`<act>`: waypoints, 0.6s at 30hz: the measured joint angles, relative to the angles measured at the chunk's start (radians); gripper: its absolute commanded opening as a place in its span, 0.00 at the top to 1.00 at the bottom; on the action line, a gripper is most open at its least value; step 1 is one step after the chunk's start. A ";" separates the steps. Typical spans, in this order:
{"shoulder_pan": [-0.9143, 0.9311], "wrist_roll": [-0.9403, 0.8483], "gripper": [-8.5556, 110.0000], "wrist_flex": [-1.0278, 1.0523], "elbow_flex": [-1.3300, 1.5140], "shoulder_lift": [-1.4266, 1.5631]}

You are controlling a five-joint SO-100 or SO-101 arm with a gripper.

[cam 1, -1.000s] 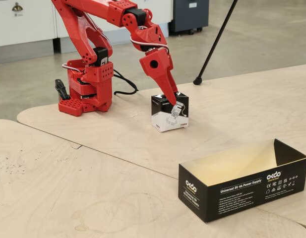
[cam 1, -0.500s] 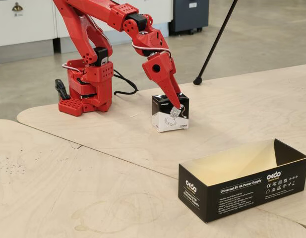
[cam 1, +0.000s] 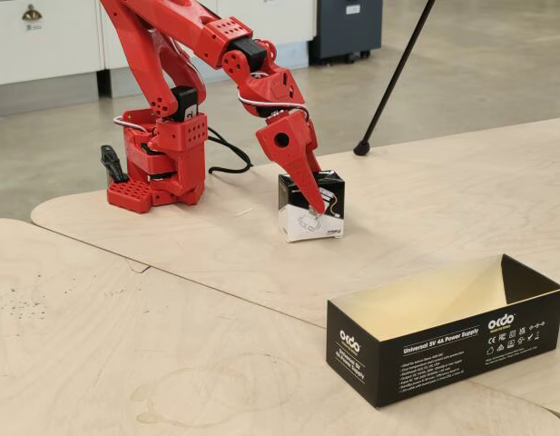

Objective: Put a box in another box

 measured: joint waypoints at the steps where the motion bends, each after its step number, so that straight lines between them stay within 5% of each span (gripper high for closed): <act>1: 0.000 0.000 0.72 0.000 0.000 0.000; 18: 0.002 0.183 0.82 -0.012 -0.054 -0.035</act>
